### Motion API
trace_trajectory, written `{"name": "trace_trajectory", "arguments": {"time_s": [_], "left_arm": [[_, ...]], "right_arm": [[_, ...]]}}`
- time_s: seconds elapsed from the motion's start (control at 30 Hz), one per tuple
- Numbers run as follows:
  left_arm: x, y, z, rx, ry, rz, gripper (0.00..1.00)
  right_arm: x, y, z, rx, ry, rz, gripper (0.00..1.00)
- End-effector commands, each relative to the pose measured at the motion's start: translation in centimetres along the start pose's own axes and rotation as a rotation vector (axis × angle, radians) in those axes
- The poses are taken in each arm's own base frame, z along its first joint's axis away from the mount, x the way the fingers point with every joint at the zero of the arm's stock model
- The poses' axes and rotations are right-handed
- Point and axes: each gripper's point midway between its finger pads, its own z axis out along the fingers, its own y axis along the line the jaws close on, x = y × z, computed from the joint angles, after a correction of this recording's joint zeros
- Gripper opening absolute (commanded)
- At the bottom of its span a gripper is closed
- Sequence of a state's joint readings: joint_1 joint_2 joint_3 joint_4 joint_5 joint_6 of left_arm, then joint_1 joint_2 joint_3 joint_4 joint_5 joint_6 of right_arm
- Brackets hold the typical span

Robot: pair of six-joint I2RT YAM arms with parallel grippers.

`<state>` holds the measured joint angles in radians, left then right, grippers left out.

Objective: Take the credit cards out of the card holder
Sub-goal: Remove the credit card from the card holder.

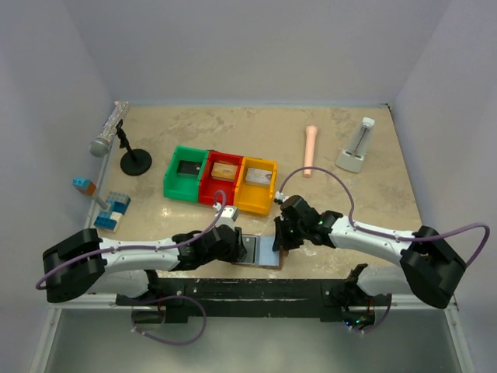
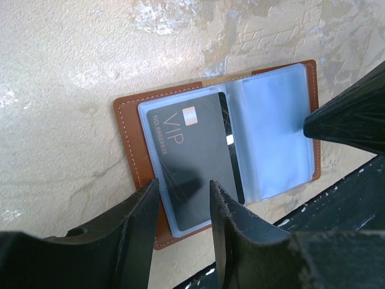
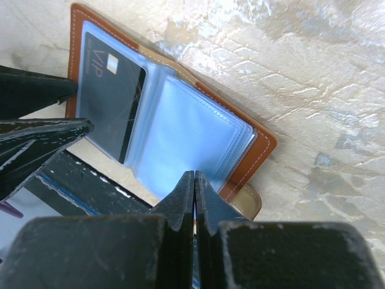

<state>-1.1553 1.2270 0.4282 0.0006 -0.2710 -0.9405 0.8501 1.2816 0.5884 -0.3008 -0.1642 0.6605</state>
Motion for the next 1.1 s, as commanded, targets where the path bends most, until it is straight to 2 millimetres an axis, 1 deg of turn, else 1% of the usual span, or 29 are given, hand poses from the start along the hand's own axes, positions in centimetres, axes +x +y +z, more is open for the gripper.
{"name": "trace_trajectory", "arguments": {"time_s": [0.0, 0.17, 0.27, 0.4, 0.47, 0.57, 0.6, 0.63, 0.8, 0.9, 1.07], "left_arm": [[-0.4, -0.3, -0.5, 0.012, -0.011, 0.016, 0.44], [-0.3, -0.2, -0.6, 0.008, -0.009, 0.0, 0.44], [-0.4, -0.3, -0.6, 0.01, -0.011, -0.005, 0.44], [-0.6, -0.4, -0.7, 0.014, -0.018, -0.009, 0.43], [-0.6, -0.4, -0.7, 0.012, -0.02, -0.009, 0.44], [-0.8, -0.2, -0.8, 0.007, -0.027, -0.01, 0.44], [-0.8, -0.3, -0.9, 0.009, -0.028, -0.01, 0.43], [-0.8, -0.1, -0.9, 0.005, -0.03, -0.009, 0.43], [-1.0, 0.1, -1.3, 0.007, -0.045, -0.01, 0.42], [-1.2, 0.2, -1.5, 0.004, -0.051, -0.006, 0.42], [-1.3, 0.5, -2.0, -0.001, -0.06, -0.005, 0.44]], "right_arm": [[-1.9, 0.7, -1.4, -0.009, -0.081, -0.019, 0.01], [-3.1, 2.3, -2.7, -0.064, -0.125, -0.027, 0.06], [-3.7, 3.6, -3.2, -0.101, -0.142, -0.042, 0.07], [-4.2, 6.0, -3.6, -0.156, -0.151, -0.091, 0.09], [-4.0, 6.8, -3.2, -0.18, -0.129, -0.103, 0.14], [-3.8, 7.3, -2.2, -0.211, -0.106, -0.092, 0.3], [-3.6, 7.3, -1.7, -0.216, -0.096, -0.086, 0.34], [-3.5, 7.3, -1.3, -0.217, -0.087, -0.08, 0.36], [-2.9, 7.6, 0.5, -0.242, -0.043, -0.043, 0.37], [-2.9, 7.8, 1.2, -0.256, -0.032, -0.027, 0.37], [-2.6, 7.2, 2.2, -0.236, -0.014, -0.007, 0.38]]}}
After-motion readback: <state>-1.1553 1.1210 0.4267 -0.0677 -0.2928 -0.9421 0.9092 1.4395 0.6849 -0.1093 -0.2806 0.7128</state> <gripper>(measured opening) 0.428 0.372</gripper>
